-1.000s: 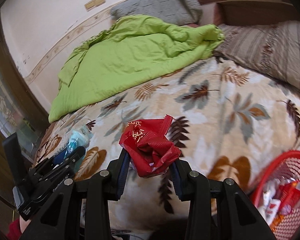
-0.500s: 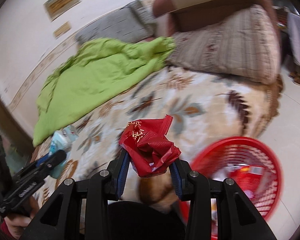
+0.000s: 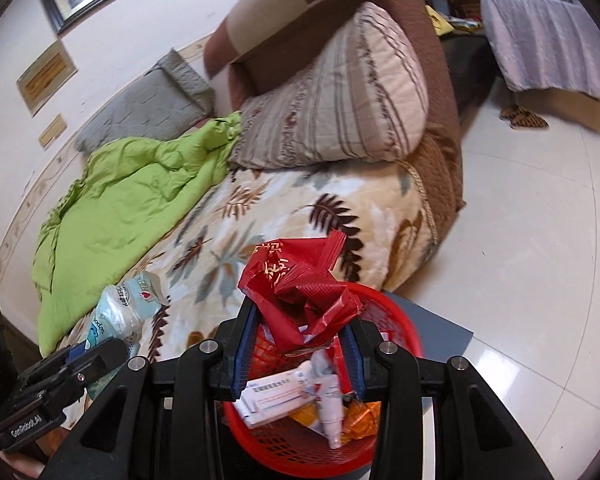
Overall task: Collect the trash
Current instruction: 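Carry tissue pack and red wrapper to the wastebasket and release both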
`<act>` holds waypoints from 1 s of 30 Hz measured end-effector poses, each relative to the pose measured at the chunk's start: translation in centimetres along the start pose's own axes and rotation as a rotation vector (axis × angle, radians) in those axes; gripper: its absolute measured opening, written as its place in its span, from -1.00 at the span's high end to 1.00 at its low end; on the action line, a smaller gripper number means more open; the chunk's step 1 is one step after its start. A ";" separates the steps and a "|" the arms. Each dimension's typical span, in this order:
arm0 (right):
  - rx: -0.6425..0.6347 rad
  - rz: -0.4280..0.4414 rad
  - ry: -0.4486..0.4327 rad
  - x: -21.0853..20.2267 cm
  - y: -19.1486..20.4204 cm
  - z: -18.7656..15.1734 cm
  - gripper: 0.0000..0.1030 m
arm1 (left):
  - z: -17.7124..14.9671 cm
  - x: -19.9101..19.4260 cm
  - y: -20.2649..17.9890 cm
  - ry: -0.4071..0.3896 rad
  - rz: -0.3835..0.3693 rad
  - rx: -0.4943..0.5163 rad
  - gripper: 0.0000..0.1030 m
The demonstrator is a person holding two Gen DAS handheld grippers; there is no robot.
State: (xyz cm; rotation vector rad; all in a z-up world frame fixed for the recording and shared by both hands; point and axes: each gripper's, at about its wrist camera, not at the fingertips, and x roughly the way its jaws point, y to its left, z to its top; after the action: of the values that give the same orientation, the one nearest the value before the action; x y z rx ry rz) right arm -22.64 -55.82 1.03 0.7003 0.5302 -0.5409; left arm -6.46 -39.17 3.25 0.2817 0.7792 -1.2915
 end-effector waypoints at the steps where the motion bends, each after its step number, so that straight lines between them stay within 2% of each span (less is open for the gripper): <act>1: 0.007 -0.001 0.005 0.2 -0.4 0.0 0.19 | 0.0 0.6 -0.2 0.009 -0.005 0.000 0.27; 7: 0.028 -0.010 0.019 1.1 -1.5 0.2 0.15 | -0.1 3.4 -0.5 0.067 -0.026 -0.012 0.26; 13: 0.039 -0.015 0.031 1.7 -2.1 0.2 0.15 | 0.0 4.8 -0.7 0.087 -0.024 -0.002 0.24; 16: 0.042 -0.023 0.040 2.0 -2.3 0.2 0.12 | 0.1 5.2 -0.4 0.086 -0.026 -0.015 0.06; 17: 0.043 -0.026 0.042 2.1 -2.4 0.2 0.06 | 0.1 5.2 -0.2 0.085 -0.027 -0.020 -0.01; 20: 0.051 -0.043 0.051 2.4 -2.6 0.2 -0.13 | 0.1 5.2 0.3 0.087 -0.030 -0.037 -0.05; 23: 0.051 -0.044 0.056 2.5 -2.5 0.2 -0.16 | 0.0 5.0 0.7 0.083 -0.033 -0.048 -0.08; 27: 0.035 -0.052 0.060 2.5 -1.8 0.0 -0.19 | -0.1 4.2 1.3 0.065 -0.022 -0.066 -0.30; 30: 0.015 -0.091 0.050 2.3 -1.0 -0.1 -0.43 | -0.3 3.2 2.0 0.040 0.007 -0.077 -0.39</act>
State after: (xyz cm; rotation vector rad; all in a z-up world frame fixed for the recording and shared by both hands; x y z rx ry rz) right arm -21.57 -57.05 -0.92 0.7080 0.6073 -0.6142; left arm -4.45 -40.88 0.47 0.2494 0.8593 -1.2497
